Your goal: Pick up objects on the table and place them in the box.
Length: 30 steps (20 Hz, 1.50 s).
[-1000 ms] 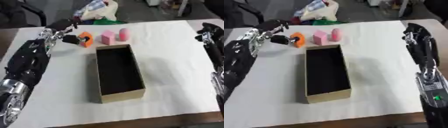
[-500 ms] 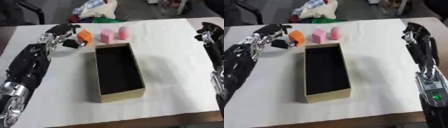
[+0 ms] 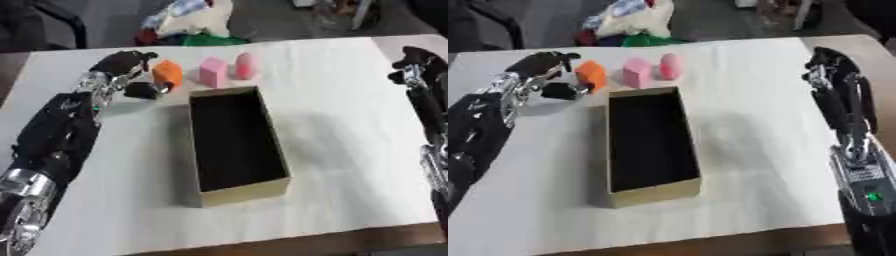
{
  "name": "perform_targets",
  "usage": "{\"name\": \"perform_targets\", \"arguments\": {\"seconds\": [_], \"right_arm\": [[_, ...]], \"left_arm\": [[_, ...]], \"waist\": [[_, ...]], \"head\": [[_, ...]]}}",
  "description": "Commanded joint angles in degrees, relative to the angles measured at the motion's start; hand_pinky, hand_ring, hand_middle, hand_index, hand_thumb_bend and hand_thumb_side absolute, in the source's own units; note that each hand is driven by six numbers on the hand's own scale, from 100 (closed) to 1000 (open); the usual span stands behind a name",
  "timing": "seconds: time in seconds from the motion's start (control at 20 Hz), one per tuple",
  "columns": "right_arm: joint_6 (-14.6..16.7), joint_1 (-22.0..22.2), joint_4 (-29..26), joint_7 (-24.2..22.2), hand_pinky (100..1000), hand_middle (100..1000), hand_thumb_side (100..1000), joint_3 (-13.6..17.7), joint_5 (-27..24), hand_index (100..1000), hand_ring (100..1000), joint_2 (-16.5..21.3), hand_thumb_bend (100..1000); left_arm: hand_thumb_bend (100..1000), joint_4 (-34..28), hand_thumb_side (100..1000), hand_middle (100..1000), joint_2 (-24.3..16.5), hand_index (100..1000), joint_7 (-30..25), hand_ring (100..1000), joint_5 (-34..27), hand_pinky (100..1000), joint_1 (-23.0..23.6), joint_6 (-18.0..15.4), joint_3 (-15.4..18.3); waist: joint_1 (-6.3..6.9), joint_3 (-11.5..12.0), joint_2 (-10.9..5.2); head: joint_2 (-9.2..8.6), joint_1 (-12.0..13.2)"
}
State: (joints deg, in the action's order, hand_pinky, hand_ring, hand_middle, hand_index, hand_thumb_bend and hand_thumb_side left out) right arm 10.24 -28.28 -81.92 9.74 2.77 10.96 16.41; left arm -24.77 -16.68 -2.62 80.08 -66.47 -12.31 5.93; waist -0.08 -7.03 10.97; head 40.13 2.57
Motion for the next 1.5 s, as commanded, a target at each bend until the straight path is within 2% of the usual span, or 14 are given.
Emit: {"name": "perform_targets", "arguments": {"seconds": [0.05, 0.5, 0.7, 1.0, 1.15, 1.2, 1.25, 1.5], "right_arm": [[0.2, -1.2, -0.4, -0.2, 678, 608, 785, -0.1, -0.4, 823, 616, 0.7, 100], [0.3, -1.4, -0.3, -0.2, 678, 608, 787, -0.1, -0.8, 823, 616, 0.8, 100], [0.3, -1.6, -0.2, -0.2, 678, 604, 790, -0.1, -1.1, 823, 616, 1.0, 100], [0.3, -1.6, 0.0, -0.1, 677, 603, 792, 0.0, -1.5, 823, 616, 1.0, 100], [0.3, -1.6, 0.0, -0.1, 678, 603, 791, 0.0, -1.5, 823, 616, 1.0, 100], [0.3, -1.6, 0.0, -0.1, 678, 603, 791, 0.0, -1.5, 823, 616, 1.0, 100], [0.3, -1.6, 0.0, -0.1, 678, 602, 791, 0.0, -1.5, 823, 616, 1.0, 100], [0.3, -1.3, 0.0, -0.1, 678, 603, 789, 0.1, -1.4, 823, 617, 0.8, 100]], "left_arm": [[375, -0.4, 842, 687, -0.6, 989, 0.6, 650, -0.3, 659, -1.0, 0.1, 0.3], [358, -0.8, 834, 671, -0.4, 980, 2.9, 637, -1.4, 653, -0.9, 0.7, 0.3], [317, -1.2, 804, 649, -0.1, 960, 4.7, 620, -1.8, 646, -0.8, 1.1, 0.3], [180, -1.2, 655, 585, 0.2, 860, 6.9, 570, -2.5, 639, -0.6, 0.2, 0.2], [100, -1.1, 545, 548, 0.3, 817, 7.5, 540, -3.5, 626, -0.5, -0.9, 0.2], [100, -1.1, 534, 544, 0.4, 814, 7.5, 536, -4.1, 625, -0.5, -1.4, 0.2], [100, -1.1, 471, 525, 0.4, 800, 7.5, 522, -4.6, 618, -0.5, -1.9, 0.1], [100, -2.2, 433, 498, 0.2, 783, 7.0, 505, -8.1, 609, -0.6, -3.8, 0.0]], "waist": [[-0.12, 0.0, -0.71], [-0.08, -0.3, 0.03], [-0.04, -0.8, 0.95], [0.04, -1.2, 1.57], [0.03, -1.2, 1.55], [0.03, -1.2, 1.51], [0.02, -1.2, 1.45], [-0.04, -1.2, 0.79]], "head": [[-0.83, -0.2], [-1.24, -0.1], [-1.72, -0.2], [-1.96, -0.4], [-2.02, -0.5], [-2.00, -0.5], [-1.98, -0.5], [-1.73, -0.5]]}}
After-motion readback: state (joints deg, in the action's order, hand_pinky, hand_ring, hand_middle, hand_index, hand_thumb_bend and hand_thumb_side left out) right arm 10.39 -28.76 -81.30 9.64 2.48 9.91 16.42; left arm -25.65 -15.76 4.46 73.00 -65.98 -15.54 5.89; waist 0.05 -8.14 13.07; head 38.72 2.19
